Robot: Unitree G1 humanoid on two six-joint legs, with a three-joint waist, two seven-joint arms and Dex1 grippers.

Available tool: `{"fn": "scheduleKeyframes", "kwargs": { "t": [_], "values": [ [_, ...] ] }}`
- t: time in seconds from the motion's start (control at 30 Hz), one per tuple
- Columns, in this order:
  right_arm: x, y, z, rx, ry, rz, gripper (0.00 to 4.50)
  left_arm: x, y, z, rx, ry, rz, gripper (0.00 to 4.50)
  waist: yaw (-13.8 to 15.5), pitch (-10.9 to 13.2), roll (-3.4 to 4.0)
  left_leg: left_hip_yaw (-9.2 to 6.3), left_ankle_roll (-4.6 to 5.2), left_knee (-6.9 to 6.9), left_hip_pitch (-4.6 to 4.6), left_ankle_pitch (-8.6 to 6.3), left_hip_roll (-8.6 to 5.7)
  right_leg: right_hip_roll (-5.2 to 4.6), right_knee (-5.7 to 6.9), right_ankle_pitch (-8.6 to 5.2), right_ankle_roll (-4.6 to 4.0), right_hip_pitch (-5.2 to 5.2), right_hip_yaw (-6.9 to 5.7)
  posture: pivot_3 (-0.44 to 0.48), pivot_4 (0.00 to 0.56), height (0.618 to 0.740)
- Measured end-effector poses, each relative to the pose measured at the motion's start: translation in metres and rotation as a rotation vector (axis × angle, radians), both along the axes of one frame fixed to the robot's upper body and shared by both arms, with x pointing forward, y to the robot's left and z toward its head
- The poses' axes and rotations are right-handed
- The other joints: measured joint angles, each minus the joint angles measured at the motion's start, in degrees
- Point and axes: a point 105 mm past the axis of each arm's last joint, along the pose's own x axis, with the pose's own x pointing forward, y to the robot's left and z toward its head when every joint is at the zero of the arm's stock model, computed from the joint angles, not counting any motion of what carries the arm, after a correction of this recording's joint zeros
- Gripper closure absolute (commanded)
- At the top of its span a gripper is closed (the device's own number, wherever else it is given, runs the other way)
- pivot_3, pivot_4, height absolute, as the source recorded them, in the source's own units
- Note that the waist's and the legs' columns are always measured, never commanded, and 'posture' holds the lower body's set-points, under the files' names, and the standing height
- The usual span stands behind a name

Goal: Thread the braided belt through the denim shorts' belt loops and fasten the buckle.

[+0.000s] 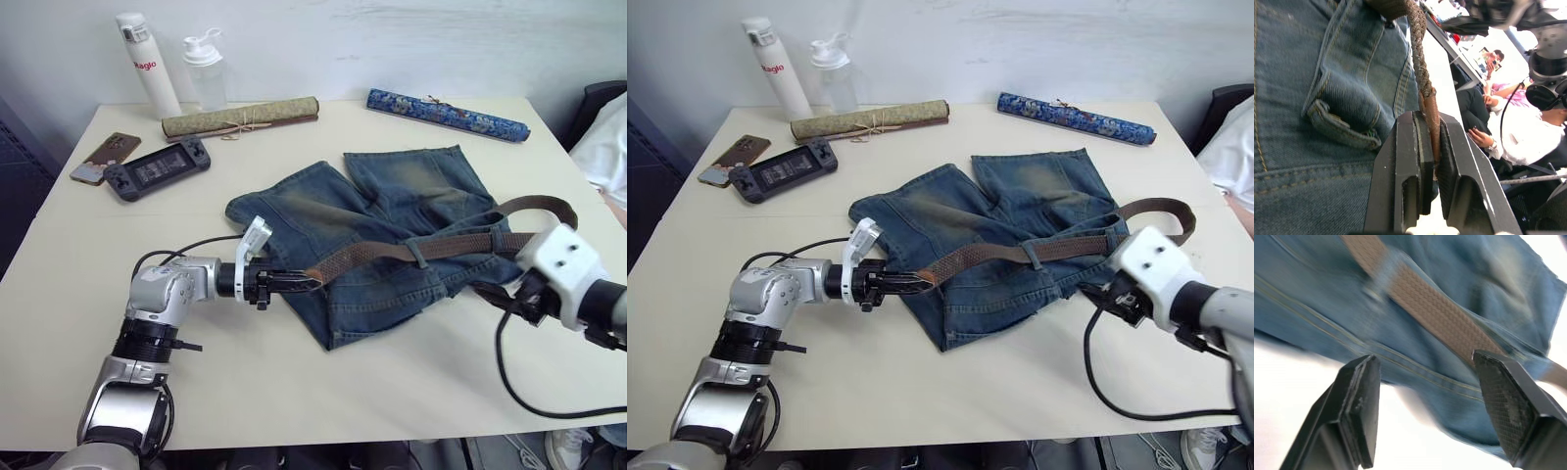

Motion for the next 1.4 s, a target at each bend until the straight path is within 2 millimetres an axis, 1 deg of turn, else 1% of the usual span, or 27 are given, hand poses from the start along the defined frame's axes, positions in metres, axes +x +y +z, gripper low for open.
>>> {"fn": "scheduleKeyframes", "kwargs": {
  "t": [0.03, 0.07, 0.1, 0.13, 0.17, 0.23, 0.33, 0.4, 0.47, 0.57, 0.67, 0.73, 0.97, 1.03, 1.07, 1.1, 1.17, 1.27, 1.3, 1.4],
  "values": [
    [-0.005, 0.012, -0.001, 0.102, 0.059, 0.042, 1.17, -0.001, 0.001, 0.001, -0.001, -0.007, 0.004, 4.50, -0.1, 0.0, -0.03, -0.04, 0.00, -0.05, 0.01, 0.00, 0.03, -0.03, 0.00, 0.00, -0.01, 0.00, 0.01, 0.000, 0.150, 0.737],
    [-0.007, 0.030, -0.003, 0.241, 0.110, 0.095, 1.17, -0.001, 0.001, 0.001, -0.002, -0.010, 0.010, 4.50, -0.3, -0.1, -0.12, -0.04, -0.03, -0.05, 0.04, 0.00, 0.10, 0.02, 0.01, -0.02, -0.06, 0.01, 0.01, 0.000, 0.150, 0.737],
    [-0.008, 0.046, -0.005, 0.344, 0.145, 0.134, 1.17, -0.003, 0.000, 0.002, -0.003, -0.012, 0.009, 4.50, -0.5, -0.1, -0.15, -0.07, -0.06, -0.05, 0.03, 0.01, 0.13, 0.04, 0.02, -0.04, -0.09, -0.02, -0.01, 0.000, 0.150, 0.737],
    [-0.007, 0.064, -0.010, 0.464, 0.203, 0.163, 1.17, -0.004, 0.000, 0.003, -0.005, -0.019, 0.009, 4.50, -0.5, -0.1, -0.08, -0.06, -0.10, -0.11, 0.02, 0.03, 0.07, 0.01, 0.12, -0.06, -0.13, -0.08, 0.02, 0.000, 0.150, 0.737],
    [-0.005, 0.076, -0.015, 0.539, 0.241, 0.163, 1.17, -0.004, 0.000, 0.004, -0.005, -0.023, 0.011, 4.50, -0.5, 0.0, -0.04, -0.04, -0.11, -0.12, 0.03, 0.04, 0.08, 0.01, 0.26, -0.09, -0.18, -0.12, 0.03, 0.000, 0.150, 0.737],
    [-0.004, 0.102, -0.034, 0.643, 0.354, 0.150, 1.17, -0.007, -0.002, 0.007, -0.007, -0.038, 0.005, 4.50, -0.3, 0.0, 0.06, -0.06, -0.14, -0.18, -0.04, 0.05, 0.05, 0.01, 0.39, -0.10, -0.20, -0.19, 0.04, 0.000, 0.150, 0.737],
    [0.010, 0.126, -0.046, 0.829, 0.433, 0.056, 1.17, -0.010, -0.001, 0.007, -0.010, -0.032, 0.008, 4.50, -0.2, 0.0, 0.08, 0.01, -0.14, -0.14, -0.04, 0.05, -0.04, 0.02, 0.44, -0.10, -0.19, -0.21, 0.12, 0.000, 0.150, 0.737],
    [0.016, 0.139, -0.049, 0.921, 0.479, 0.019, 1.17, -0.013, -0.002, 0.007, -0.015, -0.028, 0.002, 4.50, -0.2, 0.0, 0.08, 0.01, -0.12, -0.13, -0.03, 0.05, -0.09, 0.05, 0.46, -0.10, -0.19, -0.20, 0.13, 0.000, 0.150, 0.737],
    [0.020, 0.141, -0.050, 0.934, 0.492, -0.006, 1.17, -0.014, -0.003, 0.008, -0.018, -0.026, 0.000, 4.50, -0.2, 0.0, 0.12, 0.00, -0.11, -0.14, -0.05, 0.05, -0.14, 0.08, 0.49, -0.09, -0.18, -0.22, 0.14, 0.000, 0.150, 0.737],
    [0.035, 0.130, -0.049, 0.953, 0.477, -0.098, 1.17, -0.014, -0.002, 0.007, -0.005, -0.023, 0.010, 4.50, -0.3, 0.0, 0.12, 0.01, -0.09, -0.15, -0.04, 0.04, -0.14, 0.08, 0.46, -0.09, -0.17, -0.21, 0.16, 0.000, 0.150, 0.737],
    [0.044, 0.120, -0.044, 1.000, 0.449, -0.147, 1.17, -0.014, -0.002, 0.008, -0.002, -0.021, 0.015, 4.50, -0.5, 0.0, 0.12, 0.01, -0.11, -0.21, -0.04, 0.05, -0.06, 0.08, 0.44, -0.09, -0.18, -0.23, 0.16, 0.000, 0.150, 0.737],
    [0.046, 0.117, -0.043, 1.027, 0.445, -0.163, 1.17, -0.014, -0.002, 0.008, 0.000, -0.021, 0.014, 4.50, -0.7, 0.0, 0.12, 0.01, -0.12, -0.23, -0.04, 0.05, -0.03, 0.08, 0.43, -0.09, -0.18, -0.23, 0.16, 0.000, 0.150, 0.737],
    [0.049, 0.121, -0.030, 1.125, 0.434, -0.136, 1.17, -0.016, -0.003, 0.012, -0.015, -0.022, 0.003, 4.50, -1.7, 0.1, 0.14, 0.01, -0.13, -0.30, -0.04, 0.06, -0.01, 0.06, 0.37, -0.10, -0.17, -0.24, 0.17, 0.000, 0.150, 0.737],
    [0.050, 0.124, -0.031, 1.153, 0.449, -0.139, 1.17, -0.016, -0.004, 0.013, -0.019, -0.023, -0.001, 4.50, -1.7, 0.1, 0.14, 0.01, -0.13, -0.32, -0.04, 0.06, 0.00, 0.07, 0.34, -0.10, -0.17, -0.24, 0.17, 0.000, 0.150, 0.737],
    [0.049, 0.125, -0.033, 1.162, 0.462, -0.141, 1.68, -0.016, -0.004, 0.013, -0.019, -0.023, -0.001, 4.50, -1.7, 0.1, 0.14, 0.01, -0.13, -0.33, -0.04, 0.05, 0.00, 0.06, 0.33, -0.10, -0.17, -0.24, 0.18, 0.000, 0.150, 0.737],
    [0.049, 0.127, -0.034, 1.180, 0.476, -0.141, 1.94, -0.016, -0.003, 0.012, -0.017, -0.021, 0.000, 4.50, -1.7, 0.1, 0.15, 0.01, -0.13, -0.33, -0.05, 0.05, -0.01, 0.06, 0.33, -0.10, -0.17, -0.24, 0.18, 0.000, 0.150, 0.737],
    [0.048, 0.131, -0.032, 1.211, 0.485, -0.131, 2.83, -0.016, -0.003, 0.012, -0.015, -0.021, 0.001, 4.50, -1.7, 0.1, 0.15, 0.01, -0.13, -0.32, -0.04, 0.05, -0.01, 0.04, 0.32, -0.10, -0.17, -0.24, 0.19, 0.000, 0.150, 0.737],
    [0.047, 0.134, -0.029, 1.242, 0.493, -0.123, 4.35, -0.016, -0.003, 0.012, -0.013, -0.021, 0.003, 4.50, -1.7, 0.1, 0.15, 0.01, -0.12, -0.32, -0.05, 0.05, -0.01, 0.02, 0.31, -0.10, -0.17, -0.24, 0.19, 0.000, 0.150, 0.737],
    [0.047, 0.133, -0.029, 1.245, 0.495, -0.126, 4.44, -0.016, -0.002, 0.012, -0.011, -0.020, 0.004, 4.50, -1.6, 0.1, 0.15, 0.01, -0.12, -0.32, -0.05, 0.05, -0.02, 0.01, 0.30, -0.10, -0.17, -0.23, 0.19, 0.000, 0.150, 0.737],
    [0.046, 0.133, -0.028, 1.245, 0.503, -0.127, 4.44, -0.016, -0.002, 0.012, -0.011, -0.020, 0.003, 4.50, -1.7, 0.1, 0.15, 0.02, -0.10, -0.32, -0.05, 0.04, -0.02, 0.00, 0.29, -0.10, -0.17, -0.23, 0.20, 0.000, 0.150, 0.737]
  ]
}}
